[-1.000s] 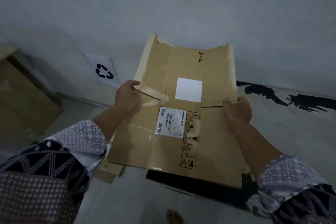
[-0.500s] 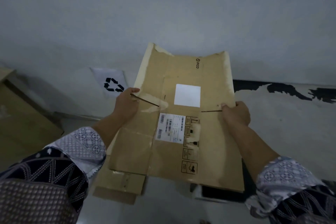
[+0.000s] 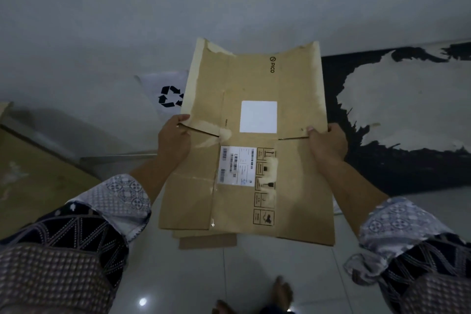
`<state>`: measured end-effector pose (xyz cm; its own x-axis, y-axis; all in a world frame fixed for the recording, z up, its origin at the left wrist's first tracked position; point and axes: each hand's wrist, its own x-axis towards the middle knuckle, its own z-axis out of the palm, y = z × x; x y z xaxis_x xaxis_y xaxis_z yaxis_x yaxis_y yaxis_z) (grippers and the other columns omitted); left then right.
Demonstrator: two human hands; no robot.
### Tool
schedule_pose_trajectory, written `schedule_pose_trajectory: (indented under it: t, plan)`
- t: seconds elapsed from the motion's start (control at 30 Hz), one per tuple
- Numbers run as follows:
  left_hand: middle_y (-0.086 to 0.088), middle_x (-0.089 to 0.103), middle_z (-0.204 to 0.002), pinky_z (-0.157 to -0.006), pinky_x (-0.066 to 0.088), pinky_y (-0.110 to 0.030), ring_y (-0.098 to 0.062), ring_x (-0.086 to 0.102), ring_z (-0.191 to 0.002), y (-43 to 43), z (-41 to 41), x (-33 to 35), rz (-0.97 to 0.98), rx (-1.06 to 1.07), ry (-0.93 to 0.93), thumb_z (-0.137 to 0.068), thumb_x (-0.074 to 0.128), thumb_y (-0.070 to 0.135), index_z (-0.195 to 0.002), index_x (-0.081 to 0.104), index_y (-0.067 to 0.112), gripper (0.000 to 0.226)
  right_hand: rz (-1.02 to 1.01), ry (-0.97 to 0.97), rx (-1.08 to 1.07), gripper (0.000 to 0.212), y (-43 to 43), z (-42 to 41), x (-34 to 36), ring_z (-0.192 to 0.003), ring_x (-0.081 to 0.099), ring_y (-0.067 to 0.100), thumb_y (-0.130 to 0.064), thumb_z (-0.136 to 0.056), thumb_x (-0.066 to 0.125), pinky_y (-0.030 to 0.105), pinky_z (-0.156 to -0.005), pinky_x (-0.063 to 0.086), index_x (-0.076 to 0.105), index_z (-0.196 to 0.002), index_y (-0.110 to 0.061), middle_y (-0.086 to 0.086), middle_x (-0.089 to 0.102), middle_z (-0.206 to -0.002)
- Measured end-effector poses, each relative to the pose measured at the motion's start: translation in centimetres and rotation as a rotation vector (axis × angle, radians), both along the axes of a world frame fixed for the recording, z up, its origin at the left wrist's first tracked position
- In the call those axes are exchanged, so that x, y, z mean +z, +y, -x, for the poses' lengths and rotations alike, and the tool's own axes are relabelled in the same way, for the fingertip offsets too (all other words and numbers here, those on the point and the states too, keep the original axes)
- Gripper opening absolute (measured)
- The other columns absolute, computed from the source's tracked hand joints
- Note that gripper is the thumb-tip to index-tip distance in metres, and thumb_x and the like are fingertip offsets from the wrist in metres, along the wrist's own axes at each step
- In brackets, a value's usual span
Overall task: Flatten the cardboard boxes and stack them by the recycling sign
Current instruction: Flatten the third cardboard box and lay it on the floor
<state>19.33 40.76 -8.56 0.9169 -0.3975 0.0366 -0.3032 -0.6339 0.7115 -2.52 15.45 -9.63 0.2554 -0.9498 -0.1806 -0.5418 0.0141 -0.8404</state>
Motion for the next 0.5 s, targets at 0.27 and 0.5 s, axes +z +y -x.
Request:
schedule_pose_trajectory:
  t: [0.27, 0.5]
  plan:
    - [-0.008, 0.061, -0.119, -0.08, 0.046, -0.026, -0.018, 0.057, -0.099, 2.9, -0.4, -6.0, 0.018, 0.025, 0.08, -0.086, 0.049, -0.005, -0.125, 0.058, 0.014, 0.045, -0.013, 0.049, -0.019, 0.029, 3.2, -0.9, -5.5, -0.085, 0.055, 0.02, -0.034, -0.091, 0.063, 0.03, -0.073, 0.041, 0.058, -0.109, -0.011, 0.0, 0.058, -0.095]
    - [0.001, 0.058, -0.107, -0.079, 0.04, -0.017, -0.012, 0.055, -0.093, 5.6, -2.0, -13.9, -0.018, 0.101, 0.175, -0.089, 0.055, 0.003, -0.126, 0.059, 0.017, 0.04, 0.007, 0.118, 0.04, 0.028, 4.7, -3.9, -13.5, -0.085, 0.05, 0.017, -0.031, -0.095, 0.059, 0.026, -0.074, 0.036, 0.058, -0.111, -0.009, 0.002, 0.057, -0.097]
